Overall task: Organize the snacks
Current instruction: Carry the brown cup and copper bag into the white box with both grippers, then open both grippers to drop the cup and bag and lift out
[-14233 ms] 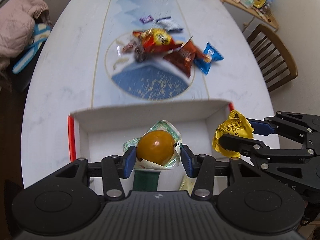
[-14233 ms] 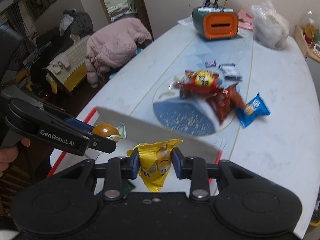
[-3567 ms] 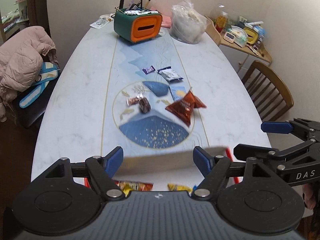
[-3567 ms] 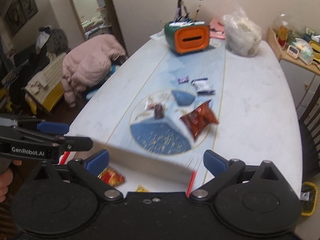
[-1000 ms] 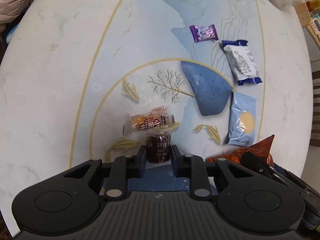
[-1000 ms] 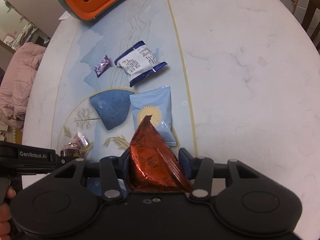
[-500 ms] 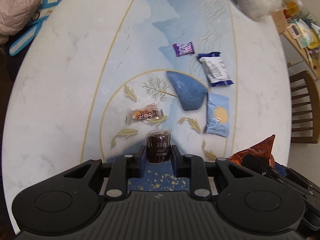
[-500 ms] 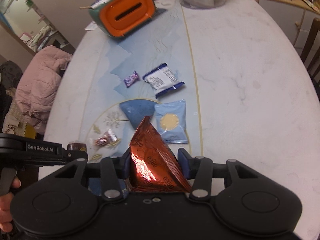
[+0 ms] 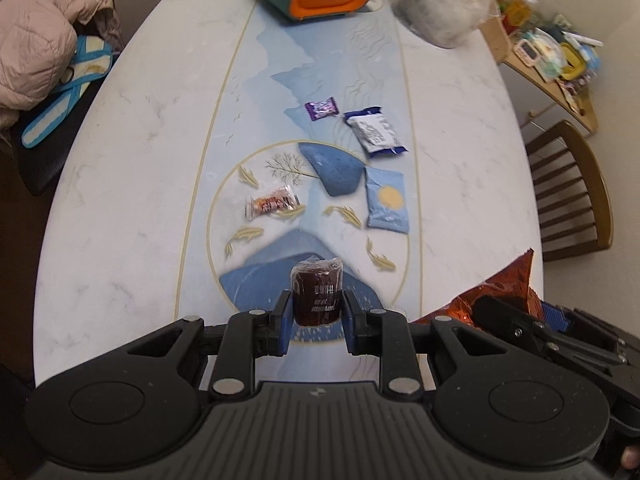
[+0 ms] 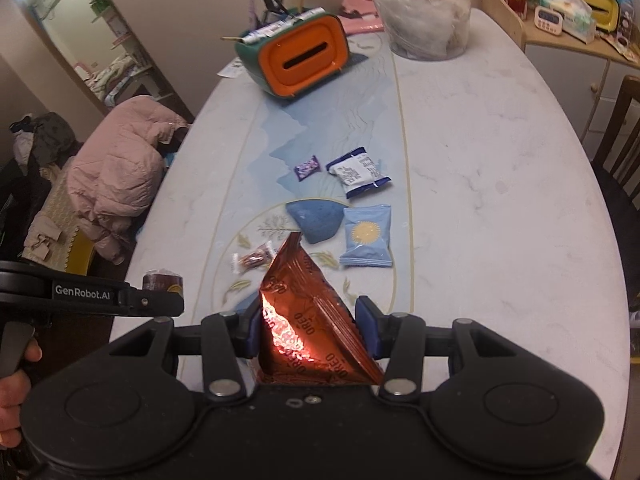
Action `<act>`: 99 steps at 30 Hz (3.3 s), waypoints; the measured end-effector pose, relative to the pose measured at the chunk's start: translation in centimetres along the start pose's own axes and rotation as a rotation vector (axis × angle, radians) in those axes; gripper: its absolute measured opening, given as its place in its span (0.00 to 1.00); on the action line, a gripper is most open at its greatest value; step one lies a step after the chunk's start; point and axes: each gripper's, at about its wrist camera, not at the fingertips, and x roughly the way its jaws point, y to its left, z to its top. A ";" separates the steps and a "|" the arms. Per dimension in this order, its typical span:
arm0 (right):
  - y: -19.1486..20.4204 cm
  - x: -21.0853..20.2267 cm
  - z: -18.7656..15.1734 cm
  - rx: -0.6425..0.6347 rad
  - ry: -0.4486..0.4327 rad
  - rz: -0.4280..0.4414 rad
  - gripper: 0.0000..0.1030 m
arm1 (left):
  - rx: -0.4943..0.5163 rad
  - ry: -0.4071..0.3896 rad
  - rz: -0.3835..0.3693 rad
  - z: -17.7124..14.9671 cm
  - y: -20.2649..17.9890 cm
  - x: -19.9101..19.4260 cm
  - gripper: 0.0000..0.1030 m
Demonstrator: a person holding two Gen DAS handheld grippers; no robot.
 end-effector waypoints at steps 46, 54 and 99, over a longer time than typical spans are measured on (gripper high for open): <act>4.2 -0.4 -18.0 -0.068 0.203 0.073 0.45 | 0.084 0.193 -0.009 -21.6 2.9 1.8 0.24; 4.3 1.0 -18.9 -0.059 0.221 0.046 0.45 | 0.080 0.230 0.010 -22.8 3.1 3.9 0.24; 4.6 -5.5 -17.7 -0.094 0.062 0.103 0.56 | 0.175 -0.139 0.053 -24.3 0.6 -4.7 0.51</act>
